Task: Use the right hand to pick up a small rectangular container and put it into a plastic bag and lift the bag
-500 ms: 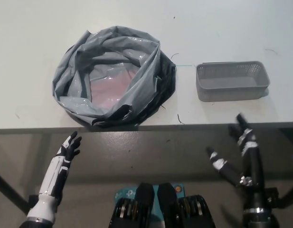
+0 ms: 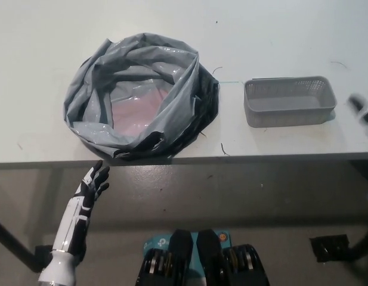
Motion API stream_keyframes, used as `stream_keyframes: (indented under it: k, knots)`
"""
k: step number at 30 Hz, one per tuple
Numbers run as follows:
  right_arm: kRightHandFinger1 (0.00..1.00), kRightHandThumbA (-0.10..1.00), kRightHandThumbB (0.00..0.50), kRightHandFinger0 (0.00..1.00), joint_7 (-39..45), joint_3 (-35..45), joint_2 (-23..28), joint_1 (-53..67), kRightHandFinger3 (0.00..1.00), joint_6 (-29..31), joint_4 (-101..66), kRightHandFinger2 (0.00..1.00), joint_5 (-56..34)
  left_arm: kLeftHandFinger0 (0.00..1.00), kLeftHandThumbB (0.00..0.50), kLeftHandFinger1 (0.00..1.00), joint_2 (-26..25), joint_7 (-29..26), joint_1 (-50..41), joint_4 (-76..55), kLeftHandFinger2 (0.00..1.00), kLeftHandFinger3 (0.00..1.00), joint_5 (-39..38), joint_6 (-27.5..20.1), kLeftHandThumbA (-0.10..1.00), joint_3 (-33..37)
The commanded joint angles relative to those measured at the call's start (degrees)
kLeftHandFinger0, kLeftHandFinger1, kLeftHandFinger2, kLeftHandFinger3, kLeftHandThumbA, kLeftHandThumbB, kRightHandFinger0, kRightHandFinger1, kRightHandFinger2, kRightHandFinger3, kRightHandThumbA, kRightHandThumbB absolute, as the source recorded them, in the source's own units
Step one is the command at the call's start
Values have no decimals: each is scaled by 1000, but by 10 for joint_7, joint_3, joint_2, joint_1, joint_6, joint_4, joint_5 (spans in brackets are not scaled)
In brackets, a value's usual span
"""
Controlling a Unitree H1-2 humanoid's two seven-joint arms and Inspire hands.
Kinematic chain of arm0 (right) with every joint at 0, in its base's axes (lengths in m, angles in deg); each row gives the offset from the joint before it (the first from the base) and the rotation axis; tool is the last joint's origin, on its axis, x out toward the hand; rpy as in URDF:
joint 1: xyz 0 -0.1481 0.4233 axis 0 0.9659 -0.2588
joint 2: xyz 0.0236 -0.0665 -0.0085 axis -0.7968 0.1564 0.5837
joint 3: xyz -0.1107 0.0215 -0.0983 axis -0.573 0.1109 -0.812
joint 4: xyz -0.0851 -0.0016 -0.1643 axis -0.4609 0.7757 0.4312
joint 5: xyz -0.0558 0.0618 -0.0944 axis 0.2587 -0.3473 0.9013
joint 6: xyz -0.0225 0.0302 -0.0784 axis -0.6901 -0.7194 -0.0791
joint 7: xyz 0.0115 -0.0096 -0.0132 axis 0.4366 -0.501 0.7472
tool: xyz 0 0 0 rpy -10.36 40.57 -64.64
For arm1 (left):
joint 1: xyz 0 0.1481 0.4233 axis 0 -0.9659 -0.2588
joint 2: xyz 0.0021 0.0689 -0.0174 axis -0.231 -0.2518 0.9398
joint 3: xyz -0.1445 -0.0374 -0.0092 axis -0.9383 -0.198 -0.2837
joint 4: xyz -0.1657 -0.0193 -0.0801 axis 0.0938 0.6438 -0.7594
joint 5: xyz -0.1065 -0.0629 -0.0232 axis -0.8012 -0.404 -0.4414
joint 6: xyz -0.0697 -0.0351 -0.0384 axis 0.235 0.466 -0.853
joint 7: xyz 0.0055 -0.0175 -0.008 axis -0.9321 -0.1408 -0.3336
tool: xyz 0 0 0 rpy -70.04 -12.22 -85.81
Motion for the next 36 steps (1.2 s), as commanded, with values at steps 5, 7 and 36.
stream_keyframes:
  k: [5, 7, 36]
  knots:
    - [1000, 951, 347, 1000, 196, -40, 160, -176, 1000, -232, -3, 1000, -37, 1000, 140, 1000, -7, 15, -14, -34, 1000, 1000, -8, -9, 1000, 4]
    - [1000, 928, 374, 1000, 253, -72, 193, -228, 1000, -276, 26, 1000, -43, 1000, 150, 1000, -8, 17, -16, -32, 1000, 1000, -8, -10, 1000, 5]
    - [1000, 1000, 500, 1000, 562, -454, 175, -531, 1000, -297, 558, 1000, 114, 1000, 221, 1000, -5, 16, -35, -17, 1000, 1000, 2, -24, 1000, 10]
